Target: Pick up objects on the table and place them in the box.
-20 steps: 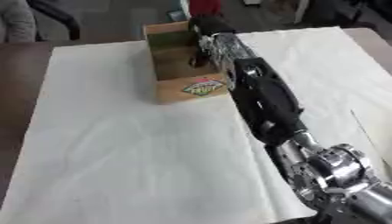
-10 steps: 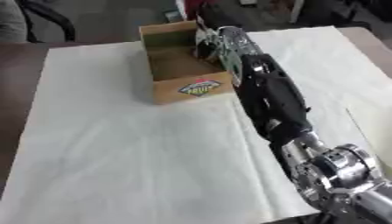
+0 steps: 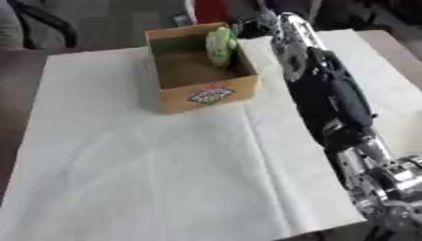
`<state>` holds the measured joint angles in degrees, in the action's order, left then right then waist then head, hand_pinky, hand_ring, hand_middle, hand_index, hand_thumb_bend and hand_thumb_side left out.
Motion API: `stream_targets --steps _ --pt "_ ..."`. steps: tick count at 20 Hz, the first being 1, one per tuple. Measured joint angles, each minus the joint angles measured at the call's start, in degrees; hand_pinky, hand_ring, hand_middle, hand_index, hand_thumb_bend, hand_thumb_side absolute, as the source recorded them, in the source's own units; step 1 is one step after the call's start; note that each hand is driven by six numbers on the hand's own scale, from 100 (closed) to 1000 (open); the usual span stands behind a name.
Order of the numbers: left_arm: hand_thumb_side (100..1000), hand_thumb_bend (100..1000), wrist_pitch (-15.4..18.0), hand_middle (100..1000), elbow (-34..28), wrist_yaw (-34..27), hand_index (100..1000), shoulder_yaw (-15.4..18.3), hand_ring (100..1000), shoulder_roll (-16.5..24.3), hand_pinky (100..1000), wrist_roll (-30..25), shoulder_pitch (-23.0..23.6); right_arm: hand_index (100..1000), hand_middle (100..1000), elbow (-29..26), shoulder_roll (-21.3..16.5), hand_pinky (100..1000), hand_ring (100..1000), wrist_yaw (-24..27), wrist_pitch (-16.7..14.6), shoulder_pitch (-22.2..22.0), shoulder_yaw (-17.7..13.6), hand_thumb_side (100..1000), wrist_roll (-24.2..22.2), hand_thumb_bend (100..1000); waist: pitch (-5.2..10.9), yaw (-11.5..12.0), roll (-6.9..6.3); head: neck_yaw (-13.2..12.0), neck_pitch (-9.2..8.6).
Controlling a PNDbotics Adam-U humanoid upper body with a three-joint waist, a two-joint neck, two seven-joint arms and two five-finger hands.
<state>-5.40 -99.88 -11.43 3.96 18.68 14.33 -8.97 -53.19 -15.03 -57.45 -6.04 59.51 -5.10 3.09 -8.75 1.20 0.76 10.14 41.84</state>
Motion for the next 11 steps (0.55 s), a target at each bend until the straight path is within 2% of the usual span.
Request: stream_targets --steps 4,7,11 --pt "438 203 0.1 608 0.0 0.1 626 0.1 677 0.0 751 0.1 0.3 641 532 -3.0 -3.2 651 610 7.5 -1.5 -3.1 0.9 100 0.3 251 0.27 -0.4 0.12 -0.3 0.23" --pt "438 204 0.1 608 0.0 0.1 626 0.1 677 0.0 751 0.1 0.4 628 518 -5.0 -5.1 644 599 12.2 -2.2 -5.8 1.0 100 0.6 185 0.29 -0.6 0.22 -0.4 0.38" --pt "438 203 0.2 609 0.0 0.1 626 0.1 676 0.0 752 0.2 0.4 622 509 -7.6 -7.1 641 593 17.7 -2.7 -9.4 0.9 100 1.4 173 0.29 -0.8 0.37 -0.6 0.40"
